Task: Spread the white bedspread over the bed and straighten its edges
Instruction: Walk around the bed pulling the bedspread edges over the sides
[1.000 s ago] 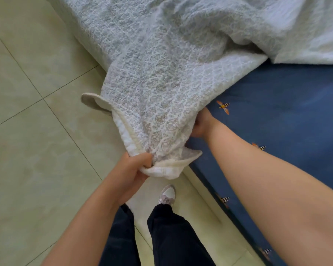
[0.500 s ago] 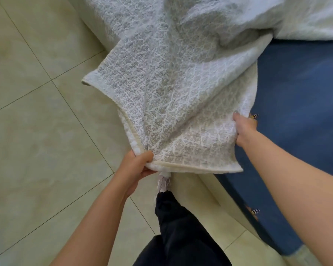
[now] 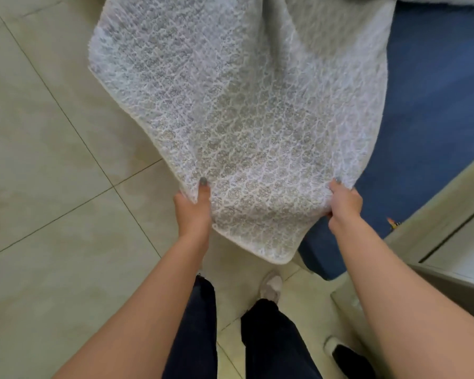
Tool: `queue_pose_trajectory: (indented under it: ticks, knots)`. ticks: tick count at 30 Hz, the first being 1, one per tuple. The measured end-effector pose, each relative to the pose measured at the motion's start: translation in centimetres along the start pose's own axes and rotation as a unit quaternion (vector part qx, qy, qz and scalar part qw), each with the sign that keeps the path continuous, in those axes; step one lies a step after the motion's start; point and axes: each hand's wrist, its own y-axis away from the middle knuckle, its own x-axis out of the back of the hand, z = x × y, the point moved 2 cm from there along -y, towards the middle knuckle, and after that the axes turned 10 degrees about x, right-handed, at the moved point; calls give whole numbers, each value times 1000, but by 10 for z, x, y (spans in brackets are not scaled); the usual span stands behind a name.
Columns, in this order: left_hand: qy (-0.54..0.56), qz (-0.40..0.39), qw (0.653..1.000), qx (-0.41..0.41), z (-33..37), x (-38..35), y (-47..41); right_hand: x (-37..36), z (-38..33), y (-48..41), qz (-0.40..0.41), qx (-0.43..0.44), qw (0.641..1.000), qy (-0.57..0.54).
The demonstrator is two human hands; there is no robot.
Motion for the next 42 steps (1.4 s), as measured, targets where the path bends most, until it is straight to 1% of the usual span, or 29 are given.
queue_pose_trajectory:
  ticks: [4,7,10,13,17,19,23,25,27,29,32,34,36,39,42]
  knots:
    - [-42,-32,999,-10,-53,-25,22,65,25,-11,39,15,999,-4]
    - [-96,-14,995,-2,-106,-47,34,117,43,-23,60,14,998,14]
    - [-98,-6,995,30,-155,-72,48,168,61,-36,41,5,999,28]
    - [-89,20,995,44,-178,-91,63,207,77,-43,14,3,999,29]
    - [-62,66,994,52,-197,-103,81,236,95,-40,-68,1,998,8]
    - [-44,35,996,67,-216,-105,86,238,102,-38,-105,-1,994,4]
    - [-43,-87,988,122,-266,-122,100,233,110,-43,-180,-17,983,24]
    - [-29,-110,983,141,-284,-130,102,229,108,-49,-216,-34,975,44]
    - [-20,-100,984,145,-293,-130,98,227,104,-53,-240,-43,968,62]
    - [-23,-74,987,138,-305,-123,89,226,106,-55,-271,-54,959,56]
    - [-45,-34,989,136,-323,-104,85,229,124,-45,-310,-88,947,15]
    - [-43,-21,990,131,-336,-90,87,231,140,-30,-332,-117,936,-20]
    - [-37,-1,992,123,-344,-75,91,233,158,-14,-335,-131,933,-28]
    - [-55,49,991,108,-358,-53,87,235,178,5,-325,-113,939,18]
    - [-78,56,984,152,-358,-57,72,229,187,3,-295,-65,950,76]
